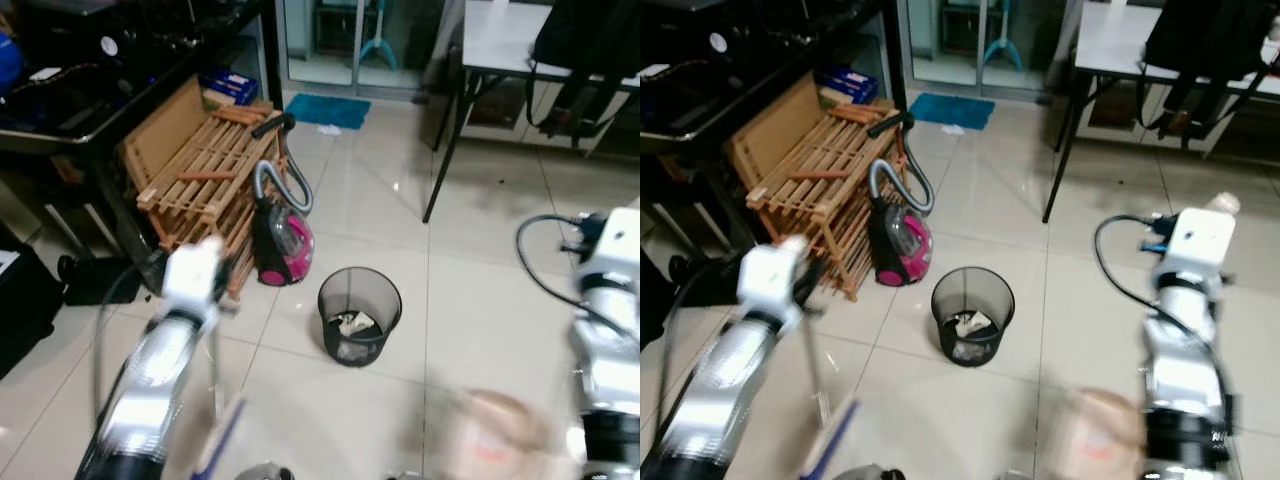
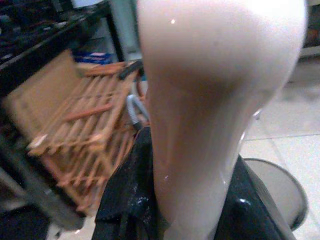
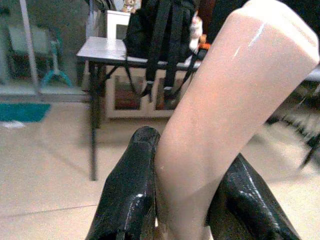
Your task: Sweep floor
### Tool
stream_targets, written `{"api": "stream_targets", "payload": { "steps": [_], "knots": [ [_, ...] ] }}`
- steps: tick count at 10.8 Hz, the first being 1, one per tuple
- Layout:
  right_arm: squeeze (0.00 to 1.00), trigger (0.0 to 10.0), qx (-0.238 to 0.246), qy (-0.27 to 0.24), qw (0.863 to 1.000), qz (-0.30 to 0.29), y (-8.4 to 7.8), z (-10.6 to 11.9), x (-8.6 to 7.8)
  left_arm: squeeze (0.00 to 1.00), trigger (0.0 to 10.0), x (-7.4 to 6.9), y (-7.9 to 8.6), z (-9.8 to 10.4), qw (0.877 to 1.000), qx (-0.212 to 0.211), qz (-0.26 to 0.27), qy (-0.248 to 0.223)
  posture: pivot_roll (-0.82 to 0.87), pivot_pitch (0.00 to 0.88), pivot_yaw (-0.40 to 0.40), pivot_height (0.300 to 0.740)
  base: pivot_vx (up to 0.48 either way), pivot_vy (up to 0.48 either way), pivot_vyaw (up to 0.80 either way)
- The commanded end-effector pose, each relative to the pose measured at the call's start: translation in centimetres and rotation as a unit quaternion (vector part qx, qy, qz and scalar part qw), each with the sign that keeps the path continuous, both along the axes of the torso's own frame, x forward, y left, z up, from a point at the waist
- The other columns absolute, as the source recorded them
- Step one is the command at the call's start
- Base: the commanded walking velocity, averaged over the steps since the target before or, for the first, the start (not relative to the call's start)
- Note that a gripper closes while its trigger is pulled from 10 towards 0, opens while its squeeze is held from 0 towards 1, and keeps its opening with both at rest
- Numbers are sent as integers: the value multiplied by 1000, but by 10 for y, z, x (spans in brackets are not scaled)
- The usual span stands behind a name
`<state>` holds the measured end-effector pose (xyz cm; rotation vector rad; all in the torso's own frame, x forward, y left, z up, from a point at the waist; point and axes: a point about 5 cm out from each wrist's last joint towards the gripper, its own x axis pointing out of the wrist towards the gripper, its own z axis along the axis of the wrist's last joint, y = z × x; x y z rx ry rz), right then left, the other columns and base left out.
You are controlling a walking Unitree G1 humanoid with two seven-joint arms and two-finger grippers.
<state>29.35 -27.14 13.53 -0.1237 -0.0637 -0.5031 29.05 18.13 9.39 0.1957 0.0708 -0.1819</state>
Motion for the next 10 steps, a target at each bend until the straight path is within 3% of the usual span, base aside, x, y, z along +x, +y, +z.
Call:
{"api": "stream_targets", "payload": {
  "steps": [1,5,10],
  "knots": [
    [0,10000,13,-53,998,8,8,13,2,0,10000,10,-2,13,1000,10,-11,-16,-31,49,86,740,0,262,0],
    [0,10000,15,-40,999,12,15,-1,-7,0,10000,7,-1,13,1000,21,-20,-7,-21,61,92,740,0,284,0],
    [0,10000,19,-38,998,41,27,-3,-3,0,10000,8,-1,13,1000,17,-10,-6,-30,54,76,740,0,365,0]
  ]
}}
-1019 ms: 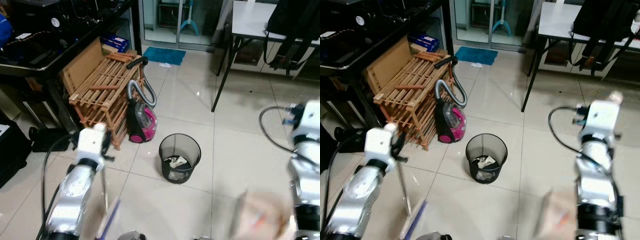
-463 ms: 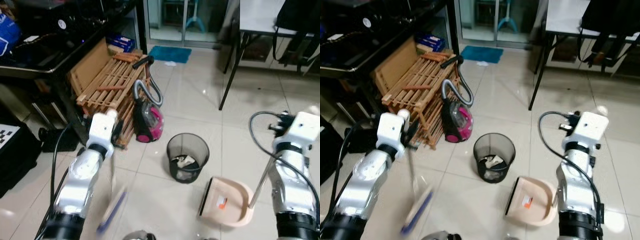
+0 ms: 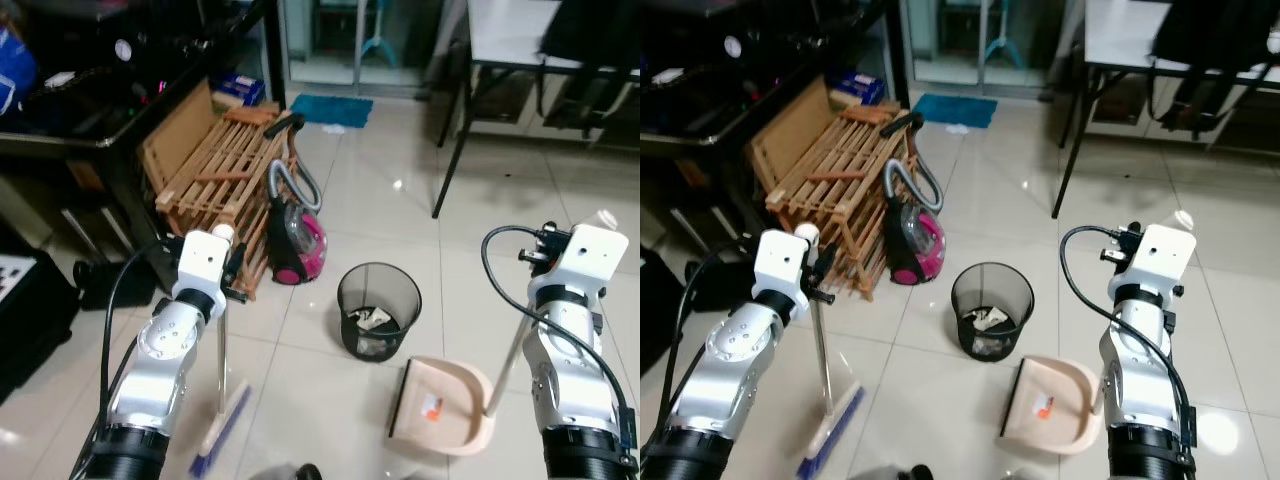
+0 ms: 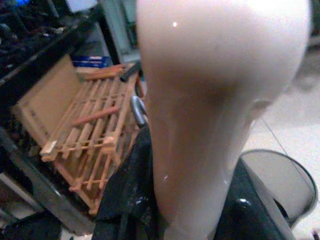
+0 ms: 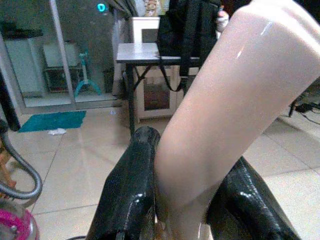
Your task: Sweep floor
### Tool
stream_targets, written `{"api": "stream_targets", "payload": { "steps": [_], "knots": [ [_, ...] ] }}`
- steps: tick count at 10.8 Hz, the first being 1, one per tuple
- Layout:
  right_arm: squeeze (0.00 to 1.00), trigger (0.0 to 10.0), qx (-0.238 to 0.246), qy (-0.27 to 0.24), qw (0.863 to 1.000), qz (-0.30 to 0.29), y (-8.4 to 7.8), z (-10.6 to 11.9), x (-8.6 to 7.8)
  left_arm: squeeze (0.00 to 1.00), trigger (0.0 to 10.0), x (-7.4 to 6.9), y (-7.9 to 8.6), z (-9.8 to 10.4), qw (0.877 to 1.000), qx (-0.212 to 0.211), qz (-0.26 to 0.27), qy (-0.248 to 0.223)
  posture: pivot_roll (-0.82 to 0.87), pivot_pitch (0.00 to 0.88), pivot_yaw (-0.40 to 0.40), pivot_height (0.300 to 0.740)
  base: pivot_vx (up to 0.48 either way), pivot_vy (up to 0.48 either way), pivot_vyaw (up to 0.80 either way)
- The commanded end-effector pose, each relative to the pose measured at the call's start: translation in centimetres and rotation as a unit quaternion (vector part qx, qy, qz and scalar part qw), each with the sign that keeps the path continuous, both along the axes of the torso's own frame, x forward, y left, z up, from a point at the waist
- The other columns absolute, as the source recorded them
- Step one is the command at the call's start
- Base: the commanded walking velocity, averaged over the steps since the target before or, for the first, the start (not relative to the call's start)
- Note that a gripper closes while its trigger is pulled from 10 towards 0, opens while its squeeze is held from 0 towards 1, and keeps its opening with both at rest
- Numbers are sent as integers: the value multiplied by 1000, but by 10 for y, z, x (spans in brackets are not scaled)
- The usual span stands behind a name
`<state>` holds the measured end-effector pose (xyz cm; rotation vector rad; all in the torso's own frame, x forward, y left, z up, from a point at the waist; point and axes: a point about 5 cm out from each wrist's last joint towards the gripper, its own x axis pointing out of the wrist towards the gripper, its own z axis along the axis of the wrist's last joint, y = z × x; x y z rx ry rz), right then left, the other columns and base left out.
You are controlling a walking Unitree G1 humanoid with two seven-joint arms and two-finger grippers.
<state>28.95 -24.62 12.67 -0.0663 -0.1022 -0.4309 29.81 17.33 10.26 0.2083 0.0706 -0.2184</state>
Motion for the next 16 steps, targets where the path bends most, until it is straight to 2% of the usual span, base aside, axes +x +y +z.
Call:
{"api": "stream_targets", "payload": {
  "steps": [1,8,11,13,16],
  "knots": [
    [0,10000,0,-13,1000,5,3,4,0,0,10000,1,7,5,1000,11,10,-8,-30,53,76,740,0,461,0],
    [0,10000,-1,-7,1000,5,0,3,1,0,10000,1,16,6,999,22,23,-8,-21,56,64,740,0,462,0],
    [0,10000,-2,-7,1000,4,-1,4,3,0,10000,3,21,8,997,66,33,-19,-21,55,58,740,0,-294,0],
    [0,10000,-4,-8,1000,2,-3,5,4,0,10000,5,22,9,998,36,47,-19,-16,52,56,740,0,-180,0],
    [0,10000,-2,-6,1000,1,-4,5,5,0,10000,6,24,6,998,37,55,-9,-22,55,62,740,0,0,0]
  ]
}}
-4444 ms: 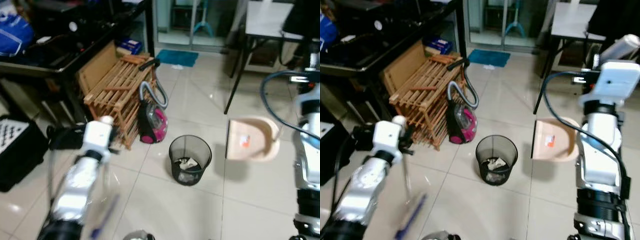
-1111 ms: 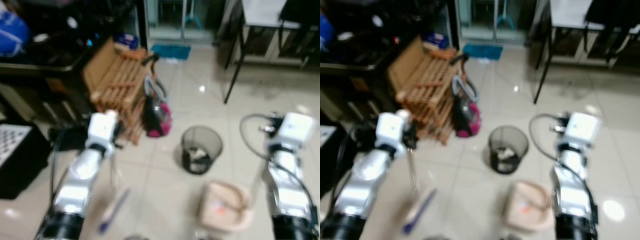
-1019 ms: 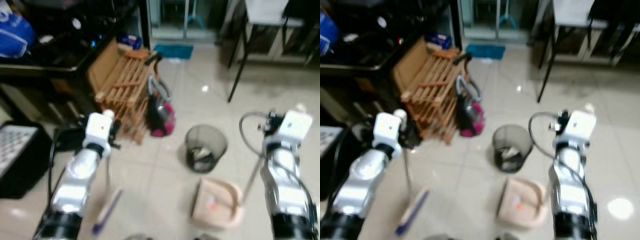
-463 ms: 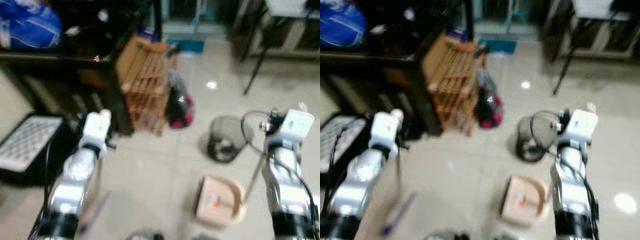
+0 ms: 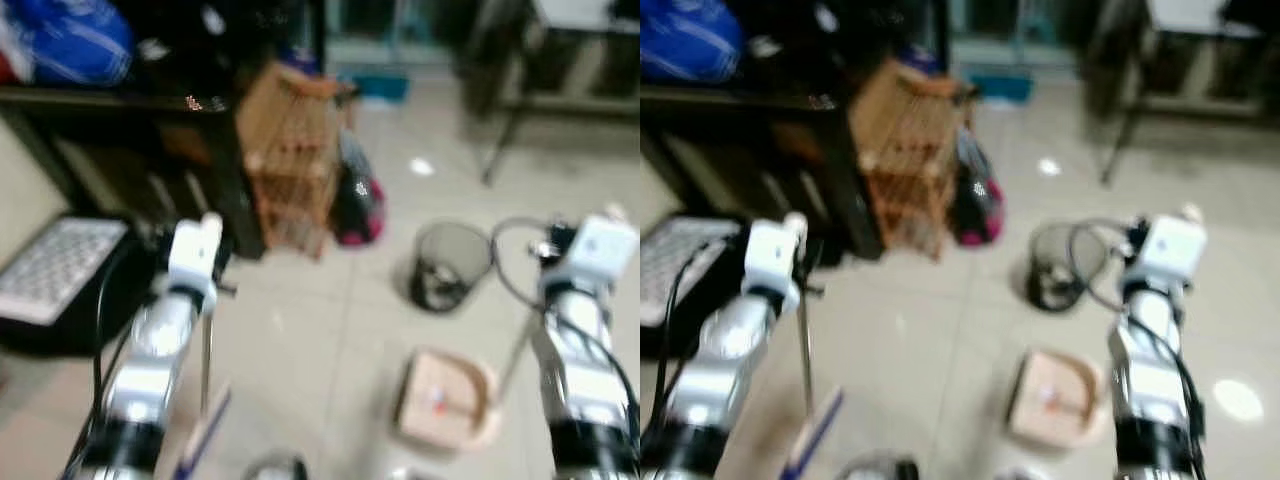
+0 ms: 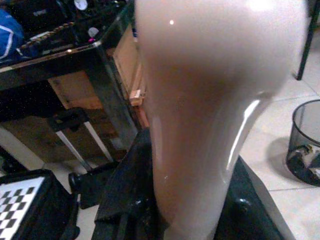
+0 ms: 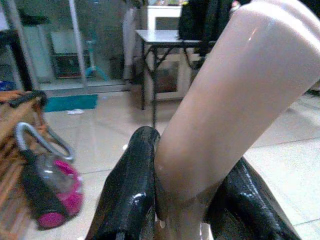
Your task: Sweep floor
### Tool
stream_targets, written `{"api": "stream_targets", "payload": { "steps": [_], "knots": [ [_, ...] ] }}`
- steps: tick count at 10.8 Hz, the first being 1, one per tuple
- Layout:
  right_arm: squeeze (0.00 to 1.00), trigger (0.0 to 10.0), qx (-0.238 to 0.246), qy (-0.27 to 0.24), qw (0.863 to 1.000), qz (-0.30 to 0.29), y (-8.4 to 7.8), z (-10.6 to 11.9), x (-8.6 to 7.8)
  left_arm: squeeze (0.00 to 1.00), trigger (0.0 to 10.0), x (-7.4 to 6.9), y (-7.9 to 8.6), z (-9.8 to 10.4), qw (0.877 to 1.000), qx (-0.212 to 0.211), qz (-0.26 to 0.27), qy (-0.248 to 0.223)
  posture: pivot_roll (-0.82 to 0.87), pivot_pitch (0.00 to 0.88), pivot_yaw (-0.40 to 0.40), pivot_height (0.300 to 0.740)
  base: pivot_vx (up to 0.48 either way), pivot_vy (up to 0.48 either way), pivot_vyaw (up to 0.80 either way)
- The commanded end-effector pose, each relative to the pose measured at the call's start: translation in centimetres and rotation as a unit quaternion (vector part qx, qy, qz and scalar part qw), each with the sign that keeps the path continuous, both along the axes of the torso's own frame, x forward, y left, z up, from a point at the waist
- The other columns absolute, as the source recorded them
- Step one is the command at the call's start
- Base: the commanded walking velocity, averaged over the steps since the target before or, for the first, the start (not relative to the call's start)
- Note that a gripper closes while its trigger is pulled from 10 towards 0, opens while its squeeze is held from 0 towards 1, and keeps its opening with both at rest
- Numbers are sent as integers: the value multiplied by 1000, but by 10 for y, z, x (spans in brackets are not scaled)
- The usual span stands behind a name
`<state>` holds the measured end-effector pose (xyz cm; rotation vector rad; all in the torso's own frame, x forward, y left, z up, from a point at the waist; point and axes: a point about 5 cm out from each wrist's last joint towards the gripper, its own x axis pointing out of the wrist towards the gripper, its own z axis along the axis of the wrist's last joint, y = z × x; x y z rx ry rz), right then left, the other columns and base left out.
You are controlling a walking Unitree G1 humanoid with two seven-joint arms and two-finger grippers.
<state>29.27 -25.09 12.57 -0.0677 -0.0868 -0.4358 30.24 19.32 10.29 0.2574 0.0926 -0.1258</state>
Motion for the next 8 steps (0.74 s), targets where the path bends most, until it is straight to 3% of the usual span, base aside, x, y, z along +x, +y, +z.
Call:
{"api": "stream_targets", "payload": {
  "steps": [1,4,5,6,8],
  "knots": [
    [0,10000,-1,-14,1000,2,0,6,0,0,10000,2,3,6,1000,10,5,-13,-26,54,67,740,0,0,0],
    [0,10000,2,-2,1000,14,2,4,0,0,10000,6,-4,7,1000,-6,-2,-14,-38,51,73,740,0,0,0],
    [0,10000,14,28,998,56,15,-5,3,0,10000,8,-8,7,1000,-16,0,-17,-43,51,73,740,0,0,0],
    [0,10000,-4,46,996,75,23,-8,4,0,10000,8,-9,8,1000,-16,-4,-23,-41,50,71,740,0,0,0],
    [0,10000,-10,63,993,100,36,-14,7,0,10000,8,-9,9,999,-18,-7,-29,-35,51,69,740,345,0,800]
  ]
}}
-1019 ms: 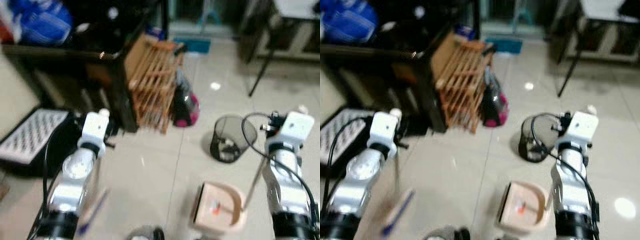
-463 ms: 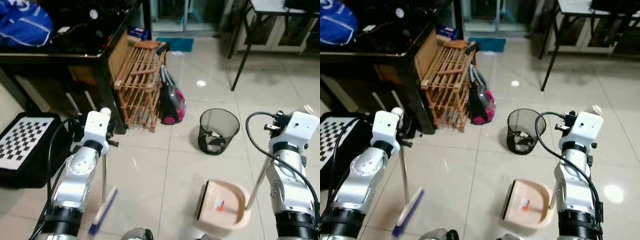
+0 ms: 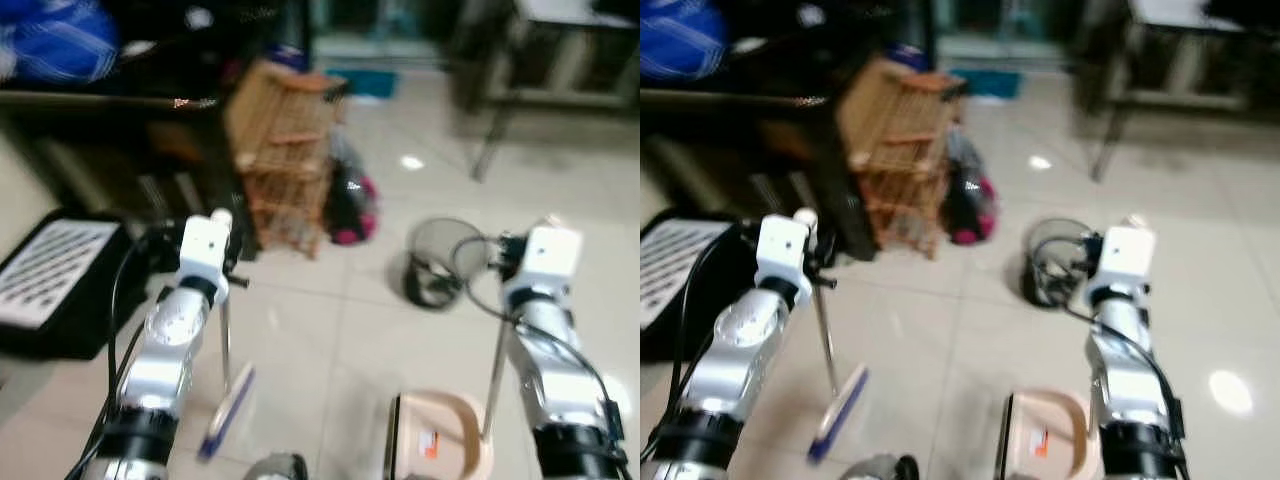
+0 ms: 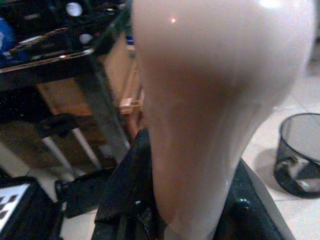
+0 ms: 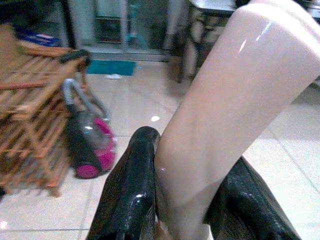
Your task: Sweep floor
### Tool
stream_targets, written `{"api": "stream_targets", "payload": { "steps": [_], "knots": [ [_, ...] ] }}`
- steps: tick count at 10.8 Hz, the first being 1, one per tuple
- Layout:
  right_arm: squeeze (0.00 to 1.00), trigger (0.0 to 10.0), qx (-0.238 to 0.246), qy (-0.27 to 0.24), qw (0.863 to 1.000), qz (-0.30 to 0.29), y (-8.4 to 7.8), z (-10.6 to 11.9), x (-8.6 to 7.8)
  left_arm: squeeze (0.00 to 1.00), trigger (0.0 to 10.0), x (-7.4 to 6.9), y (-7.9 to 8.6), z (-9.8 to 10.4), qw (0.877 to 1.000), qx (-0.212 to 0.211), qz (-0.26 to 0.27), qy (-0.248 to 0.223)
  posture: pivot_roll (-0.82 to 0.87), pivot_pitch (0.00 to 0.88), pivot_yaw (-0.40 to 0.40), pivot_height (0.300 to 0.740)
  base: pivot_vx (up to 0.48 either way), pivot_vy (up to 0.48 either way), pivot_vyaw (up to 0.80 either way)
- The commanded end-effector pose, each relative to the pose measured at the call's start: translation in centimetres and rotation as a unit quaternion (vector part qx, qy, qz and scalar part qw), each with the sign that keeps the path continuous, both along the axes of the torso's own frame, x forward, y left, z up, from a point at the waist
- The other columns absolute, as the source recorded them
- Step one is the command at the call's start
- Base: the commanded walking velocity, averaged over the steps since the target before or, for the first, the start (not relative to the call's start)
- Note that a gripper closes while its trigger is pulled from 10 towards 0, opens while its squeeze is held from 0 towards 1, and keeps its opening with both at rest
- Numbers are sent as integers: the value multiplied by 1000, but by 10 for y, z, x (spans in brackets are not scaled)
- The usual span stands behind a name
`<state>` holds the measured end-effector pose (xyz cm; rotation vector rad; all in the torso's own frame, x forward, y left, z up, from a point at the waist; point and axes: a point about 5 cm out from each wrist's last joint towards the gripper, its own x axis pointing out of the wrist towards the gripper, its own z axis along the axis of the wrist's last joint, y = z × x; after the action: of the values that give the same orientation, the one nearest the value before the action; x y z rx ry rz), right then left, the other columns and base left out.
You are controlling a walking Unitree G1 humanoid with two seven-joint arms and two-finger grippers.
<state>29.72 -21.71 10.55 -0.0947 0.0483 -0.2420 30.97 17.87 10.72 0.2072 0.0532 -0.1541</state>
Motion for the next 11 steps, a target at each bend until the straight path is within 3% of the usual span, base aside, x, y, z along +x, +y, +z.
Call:
{"api": "stream_targets", "payload": {
  "steps": [1,7,9,11],
  "knots": [
    [0,10000,-4,-12,1000,14,7,7,4,0,10000,0,8,5,1000,9,9,-13,-35,51,69,740,401,0,800],
    [0,10000,0,-8,999,44,21,5,5,0,10000,-3,10,2,1000,11,4,-7,-32,46,67,740,407,0,800],
    [0,10000,23,-12,999,45,22,2,4,0,10000,-3,10,-1,1000,16,9,-3,-34,48,64,740,362,0,0],
    [0,10000,17,-13,999,38,11,5,0,0,10000,-7,7,-6,1000,10,8,4,-66,42,68,740,0,0,0]
  ]
}}
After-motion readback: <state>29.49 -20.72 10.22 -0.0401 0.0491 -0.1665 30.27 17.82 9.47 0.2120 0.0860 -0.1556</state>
